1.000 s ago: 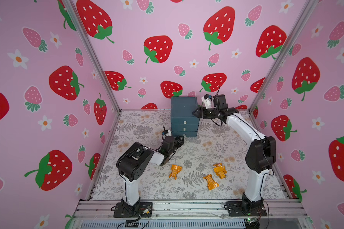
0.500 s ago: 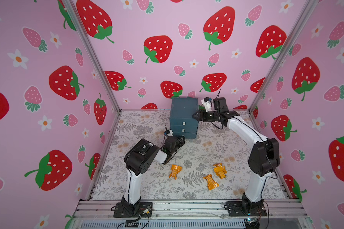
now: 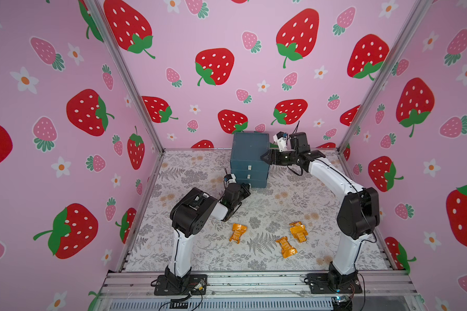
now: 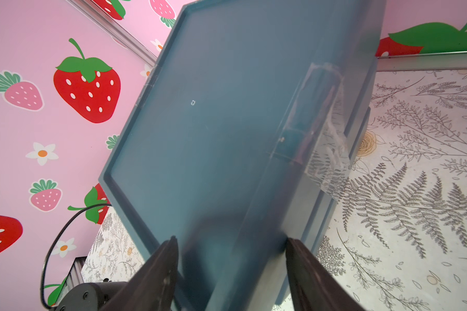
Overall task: Place the cookies into the drawer by color
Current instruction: Open the drawer in the storage box.
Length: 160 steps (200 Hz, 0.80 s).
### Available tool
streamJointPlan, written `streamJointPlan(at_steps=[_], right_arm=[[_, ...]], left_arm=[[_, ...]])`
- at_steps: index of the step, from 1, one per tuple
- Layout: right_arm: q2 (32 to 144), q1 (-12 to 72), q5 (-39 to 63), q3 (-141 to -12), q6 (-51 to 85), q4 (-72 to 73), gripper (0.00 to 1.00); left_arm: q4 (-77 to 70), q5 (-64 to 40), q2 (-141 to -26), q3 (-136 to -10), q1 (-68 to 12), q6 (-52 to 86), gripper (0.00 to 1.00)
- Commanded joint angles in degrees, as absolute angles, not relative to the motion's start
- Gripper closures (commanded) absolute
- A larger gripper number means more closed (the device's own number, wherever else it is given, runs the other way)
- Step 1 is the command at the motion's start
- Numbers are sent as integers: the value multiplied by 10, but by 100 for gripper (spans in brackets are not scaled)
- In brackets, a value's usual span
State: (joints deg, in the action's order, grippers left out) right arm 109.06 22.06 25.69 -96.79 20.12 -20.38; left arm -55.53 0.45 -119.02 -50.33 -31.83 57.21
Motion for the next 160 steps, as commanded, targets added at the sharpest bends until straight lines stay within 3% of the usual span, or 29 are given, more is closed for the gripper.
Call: streamJointPlan(at_steps=[1,64,114,160], right_arm=[[1091,224,266,-975,187,-224,32],[1089,217,248,-980,188,-235,30],[1096,215,252,-993,192,-252,28],[1092,214,254,-993,192,-256,27]], left_arm=[[-580,-10,-1166,-478,-325,559,100],[-593,-33,-1071,-378,-357,586,100],[-517,0,-1001,-325,-405,548,100],[-511,-3,-985,-285,-409,551,100]])
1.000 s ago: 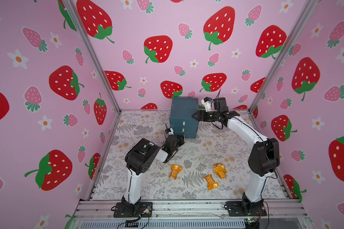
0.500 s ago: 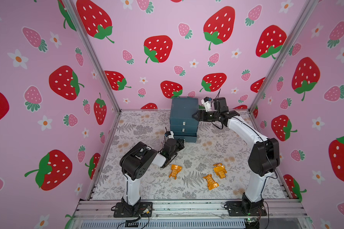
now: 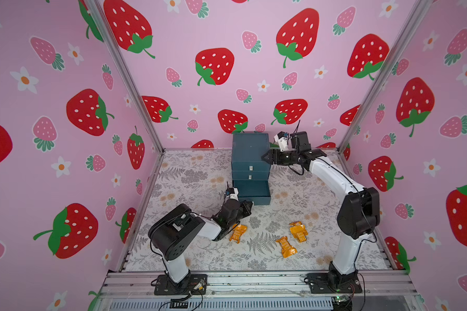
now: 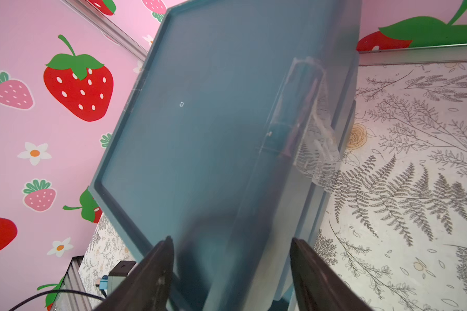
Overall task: Place the cookies into the drawer by color
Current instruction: Open the drawer in the storage box.
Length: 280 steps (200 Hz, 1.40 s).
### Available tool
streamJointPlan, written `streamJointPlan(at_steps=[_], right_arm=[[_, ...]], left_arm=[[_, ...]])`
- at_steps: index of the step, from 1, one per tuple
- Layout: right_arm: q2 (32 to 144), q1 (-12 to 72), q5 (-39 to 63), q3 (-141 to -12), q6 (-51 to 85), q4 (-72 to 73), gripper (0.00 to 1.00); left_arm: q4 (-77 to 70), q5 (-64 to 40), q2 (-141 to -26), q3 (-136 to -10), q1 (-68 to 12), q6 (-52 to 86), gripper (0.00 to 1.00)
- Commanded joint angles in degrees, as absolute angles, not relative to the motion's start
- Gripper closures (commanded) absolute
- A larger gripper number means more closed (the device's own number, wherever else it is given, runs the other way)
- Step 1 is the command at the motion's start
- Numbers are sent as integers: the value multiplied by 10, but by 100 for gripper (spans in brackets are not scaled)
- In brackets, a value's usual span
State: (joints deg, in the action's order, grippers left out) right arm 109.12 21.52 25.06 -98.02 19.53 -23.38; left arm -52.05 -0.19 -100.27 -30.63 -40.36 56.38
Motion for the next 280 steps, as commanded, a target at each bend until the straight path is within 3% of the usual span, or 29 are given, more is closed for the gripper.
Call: streamJointPlan(at_steps=[1,49,96,108,128,188,235,280], right_arm=[[1092,214,254,-993,192,-256,27],[1097,215,259,-998,195,-263,26],[1091,215,263,-1001,203,-263,25],[1089,215,262,-1006,208,-267,24],[1083,215,263,-1012,219,-273,23],[1001,216,261,-942,231,-262,23],[870,223,229,-774,259,-235,23],[741,274,149,-565,333,-242,23]], left_arm=[[-510,-3,-984,-285,-409,551,100],[-494,-6,-997,-284,-416,539,100],[-470,-7,-974,-286,-417,517,40],[-449,-4,-958,-287,-415,513,29],[-419,8,-927,-281,-413,511,20],[-322,21,-843,-276,-414,489,17],[-242,34,-761,-249,-410,480,17],[-131,-29,-701,-291,-411,441,17]])
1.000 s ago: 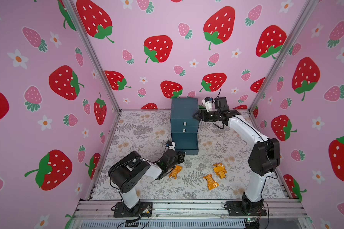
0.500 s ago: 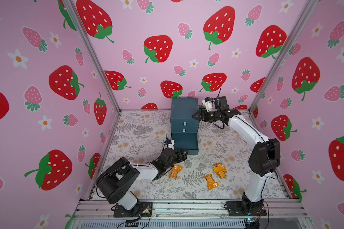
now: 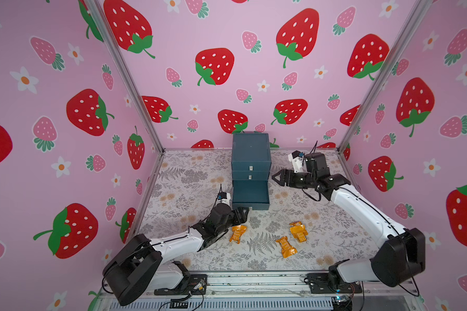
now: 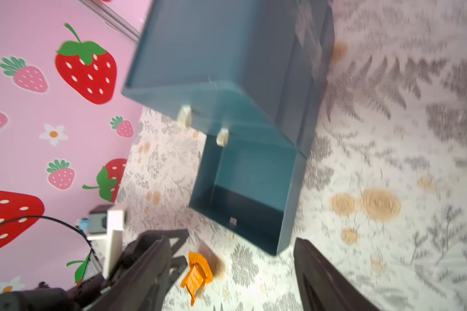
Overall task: Place the cookies into the drawer by color
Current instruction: Pick up the cookie at the center of the board.
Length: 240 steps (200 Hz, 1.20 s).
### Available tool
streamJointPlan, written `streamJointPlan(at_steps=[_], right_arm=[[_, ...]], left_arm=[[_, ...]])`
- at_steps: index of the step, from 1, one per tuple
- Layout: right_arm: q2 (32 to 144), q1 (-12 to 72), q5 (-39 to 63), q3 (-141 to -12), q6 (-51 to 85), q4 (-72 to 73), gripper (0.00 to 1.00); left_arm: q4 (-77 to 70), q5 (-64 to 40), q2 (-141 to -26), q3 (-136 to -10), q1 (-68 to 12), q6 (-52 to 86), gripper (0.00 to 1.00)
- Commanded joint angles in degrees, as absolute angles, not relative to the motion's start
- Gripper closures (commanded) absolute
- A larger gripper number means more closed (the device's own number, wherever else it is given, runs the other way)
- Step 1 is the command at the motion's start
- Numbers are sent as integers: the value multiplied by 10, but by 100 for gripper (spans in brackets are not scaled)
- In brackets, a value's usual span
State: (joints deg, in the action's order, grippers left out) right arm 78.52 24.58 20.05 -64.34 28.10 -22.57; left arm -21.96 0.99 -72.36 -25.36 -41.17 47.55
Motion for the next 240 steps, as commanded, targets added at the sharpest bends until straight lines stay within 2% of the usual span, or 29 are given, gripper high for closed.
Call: streamJointPlan(at_steps=[1,25,40,53,85,96,113,134,164,198,214,240], right_arm=[[738,275,147,-562,335,-244,23],[682,313,58,-520,362,-327,23],[657,330,27,-511,376,-392,23],[643,342,-5,-507,385,-442,22],[635,351,0,-486,351,-493,22],[634,351,24,-463,322,-458,21],[644,350,30,-430,336,-400,22],[667,352,-8,-405,357,-389,24],[658,352,-78,-373,381,-402,23],[654,350,-75,-351,383,-410,23],[667,349,-32,-351,364,-390,25],[686,349,-47,-349,362,-382,31]], left_arm=[[-130,-31,-701,-293,-411,441,17],[-113,-75,-696,-322,-411,463,17],[-147,-167,-708,-336,-403,500,17],[-150,-201,-710,-353,-408,513,18],[31,-128,-674,-423,-434,461,15],[56,-137,-666,-435,-435,461,12],[73,-173,-664,-459,-426,430,14],[112,-105,-649,-487,-444,383,13],[90,-101,-658,-482,-449,366,13],[75,-108,-687,-460,-450,346,14],[60,-121,-690,-446,-450,353,14],[46,-141,-692,-445,-450,360,15]])
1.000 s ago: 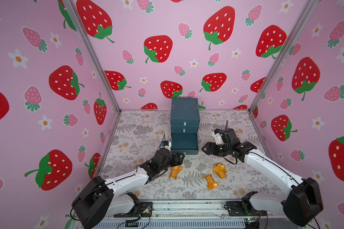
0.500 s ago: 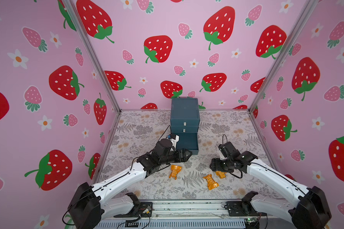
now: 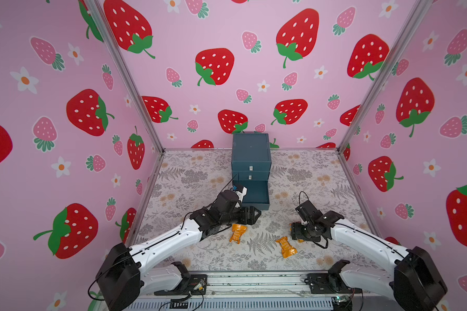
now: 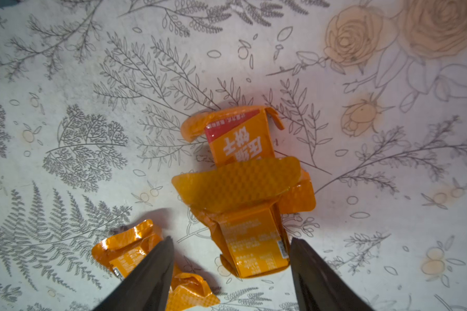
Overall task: Place the cookies into the drawer by color
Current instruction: Pick up the cookie at the center of the board.
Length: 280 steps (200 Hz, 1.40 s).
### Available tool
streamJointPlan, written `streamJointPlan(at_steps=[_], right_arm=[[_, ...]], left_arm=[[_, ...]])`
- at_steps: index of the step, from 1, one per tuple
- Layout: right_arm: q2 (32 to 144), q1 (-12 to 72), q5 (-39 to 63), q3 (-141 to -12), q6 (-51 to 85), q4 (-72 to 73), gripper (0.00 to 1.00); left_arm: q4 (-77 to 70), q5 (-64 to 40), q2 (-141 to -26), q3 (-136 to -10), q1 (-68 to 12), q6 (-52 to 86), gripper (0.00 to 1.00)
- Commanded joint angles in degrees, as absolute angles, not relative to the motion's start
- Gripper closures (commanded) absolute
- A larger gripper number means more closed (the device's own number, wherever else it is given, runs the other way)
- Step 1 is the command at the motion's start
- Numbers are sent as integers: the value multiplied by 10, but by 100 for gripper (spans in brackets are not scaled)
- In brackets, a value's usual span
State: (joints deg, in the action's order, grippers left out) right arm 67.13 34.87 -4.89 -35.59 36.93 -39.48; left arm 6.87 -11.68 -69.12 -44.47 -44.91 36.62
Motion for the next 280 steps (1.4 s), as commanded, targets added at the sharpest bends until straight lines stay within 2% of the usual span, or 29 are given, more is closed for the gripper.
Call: streamJointPlan(at_steps=[1,83,106,131,140,157,165,183,232,241,254,268,280], right_arm=[[687,349,-47,-350,362,-382,31],[730,348,-56,-359,364,-384,39],[726,349,-47,-354,363,-379,47],[741,348,-37,-355,358,-377,47],[746,348,-35,-357,358,-376,51],[748,349,-34,-358,359,-380,49],[745,352,-32,-358,363,-386,41],[730,359,-35,-357,375,-397,38],[735,364,-15,-350,375,-390,57],[741,365,-11,-352,373,-389,57],[746,368,-18,-353,375,-392,50],[753,371,-24,-354,377,-392,51],[762,372,-21,-356,374,-390,55]], left_arm=[[46,-141,-692,-445,-450,360,15],[48,-134,-694,-442,-451,356,15],[47,-134,-700,-442,-451,357,15],[47,-133,-702,-443,-452,356,16],[49,-131,-702,-444,-452,355,16],[50,-128,-702,-444,-452,354,16],[50,-127,-702,-443,-452,354,16],[52,-125,-701,-443,-452,354,16],[55,-119,-702,-444,-452,352,16],[57,-117,-701,-445,-452,351,16],[58,-115,-701,-445,-452,352,16],[60,-113,-700,-445,-452,352,16],[61,-111,-699,-445,-452,352,16]])
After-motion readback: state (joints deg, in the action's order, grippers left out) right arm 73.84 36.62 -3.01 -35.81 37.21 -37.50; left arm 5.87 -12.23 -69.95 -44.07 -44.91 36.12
